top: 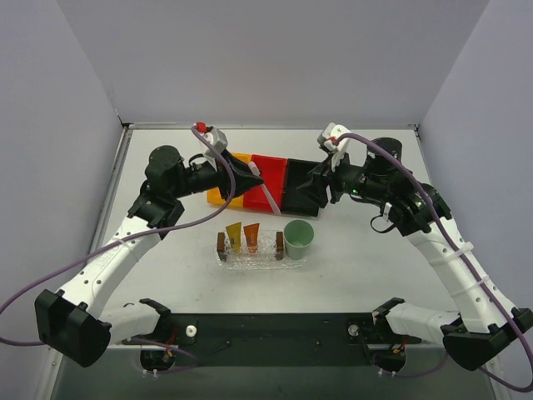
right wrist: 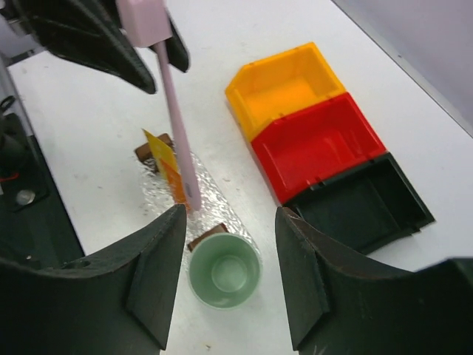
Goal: Prepare toiletry sets of a toothbrush and toothpaste on the tray
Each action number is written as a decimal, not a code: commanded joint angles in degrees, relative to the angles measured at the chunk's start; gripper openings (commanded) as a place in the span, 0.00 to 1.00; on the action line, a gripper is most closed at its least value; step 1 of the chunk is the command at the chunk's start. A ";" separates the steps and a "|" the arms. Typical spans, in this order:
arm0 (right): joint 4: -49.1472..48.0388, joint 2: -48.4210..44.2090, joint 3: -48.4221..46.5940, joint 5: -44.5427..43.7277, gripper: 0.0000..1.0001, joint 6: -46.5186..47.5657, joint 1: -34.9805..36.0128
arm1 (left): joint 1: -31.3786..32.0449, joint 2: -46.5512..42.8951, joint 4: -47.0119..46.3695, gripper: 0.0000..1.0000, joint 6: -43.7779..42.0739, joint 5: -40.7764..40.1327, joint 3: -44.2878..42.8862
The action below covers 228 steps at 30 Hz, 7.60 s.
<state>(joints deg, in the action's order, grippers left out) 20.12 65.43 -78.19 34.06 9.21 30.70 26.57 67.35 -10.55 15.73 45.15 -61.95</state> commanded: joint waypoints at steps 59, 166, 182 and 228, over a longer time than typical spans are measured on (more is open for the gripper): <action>-7.29 -7.95 19.75 0.74 0.46 1.86 -18.39 | 11.05 2.08 11.34 0.00 -27.42 -10.17 10.45; -7.29 -6.72 20.98 2.76 0.46 2.21 -20.15 | 11.31 9.11 8.79 0.08 -30.49 -8.23 11.42; -7.29 -6.28 20.89 2.85 0.46 2.21 -20.33 | 11.31 9.02 9.23 0.36 -30.32 -9.72 10.89; -7.29 -5.93 21.24 3.38 0.46 2.21 -21.03 | 11.31 6.48 10.37 0.59 -31.37 -12.54 9.84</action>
<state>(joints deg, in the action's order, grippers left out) 14.83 58.94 -57.04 35.44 10.81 10.09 37.78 77.03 0.38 -14.44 33.15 -49.01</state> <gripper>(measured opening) 0.464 0.586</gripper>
